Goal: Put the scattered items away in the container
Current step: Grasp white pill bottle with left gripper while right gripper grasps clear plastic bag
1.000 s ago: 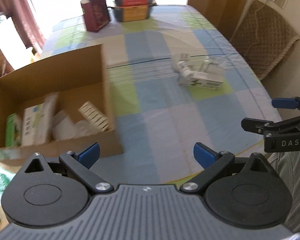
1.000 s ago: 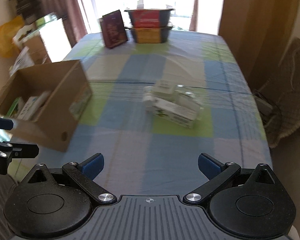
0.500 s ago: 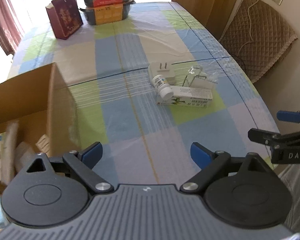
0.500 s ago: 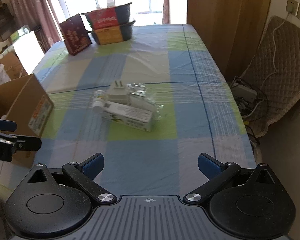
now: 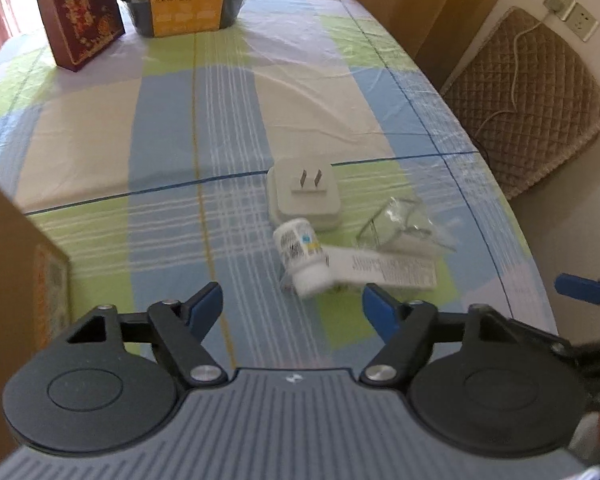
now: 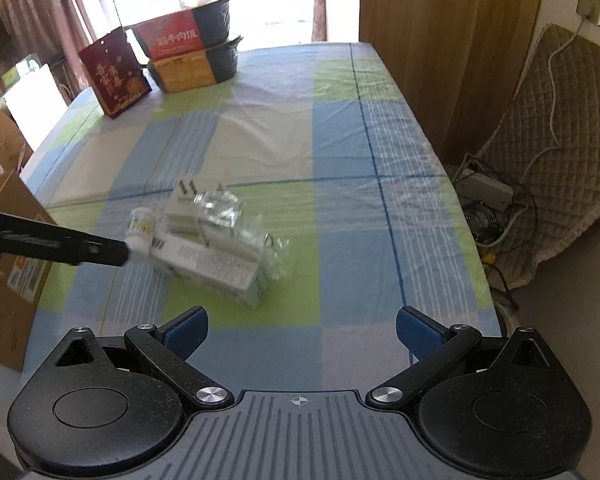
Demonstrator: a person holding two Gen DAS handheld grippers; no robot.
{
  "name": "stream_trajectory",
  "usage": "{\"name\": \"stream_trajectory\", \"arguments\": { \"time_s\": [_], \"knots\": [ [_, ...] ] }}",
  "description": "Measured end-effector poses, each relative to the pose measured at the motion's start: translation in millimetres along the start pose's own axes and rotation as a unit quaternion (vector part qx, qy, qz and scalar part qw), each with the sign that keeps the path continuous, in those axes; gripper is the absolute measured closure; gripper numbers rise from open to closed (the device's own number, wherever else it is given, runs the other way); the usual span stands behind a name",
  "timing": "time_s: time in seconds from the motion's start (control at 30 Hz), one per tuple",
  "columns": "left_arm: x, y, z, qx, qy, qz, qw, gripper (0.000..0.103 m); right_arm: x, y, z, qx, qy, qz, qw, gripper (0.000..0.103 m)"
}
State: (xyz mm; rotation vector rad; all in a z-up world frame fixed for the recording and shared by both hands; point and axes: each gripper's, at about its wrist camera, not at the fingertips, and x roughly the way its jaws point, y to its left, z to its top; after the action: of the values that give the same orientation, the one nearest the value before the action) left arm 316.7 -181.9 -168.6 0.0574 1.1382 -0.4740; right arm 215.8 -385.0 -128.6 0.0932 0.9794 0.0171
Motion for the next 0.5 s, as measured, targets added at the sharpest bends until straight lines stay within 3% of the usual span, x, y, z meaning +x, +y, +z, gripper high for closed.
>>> {"name": "stream_trajectory", "arguments": {
  "time_s": [0.17, 0.4, 0.5],
  "knots": [
    [25.7, 6.1, 13.5, -0.016, 0.007, -0.015, 0.9997, 0.040, 5.6, -4.6, 10.0, 0.006, -0.015, 0.013, 1.000, 0.000],
    [41.2, 16.3, 18.4, -0.036, 0.014, -0.053, 0.9978, 0.079, 17.0, -0.4, 25.2, -0.012, -0.032, 0.031, 0.999, 0.000],
    [40.6, 17.8, 19.4, -0.033, 0.006, -0.057, 0.9978, 0.080, 23.2, 6.7, 28.9, -0.030, -0.039, 0.042, 0.998, 0.000]
  ]
}}
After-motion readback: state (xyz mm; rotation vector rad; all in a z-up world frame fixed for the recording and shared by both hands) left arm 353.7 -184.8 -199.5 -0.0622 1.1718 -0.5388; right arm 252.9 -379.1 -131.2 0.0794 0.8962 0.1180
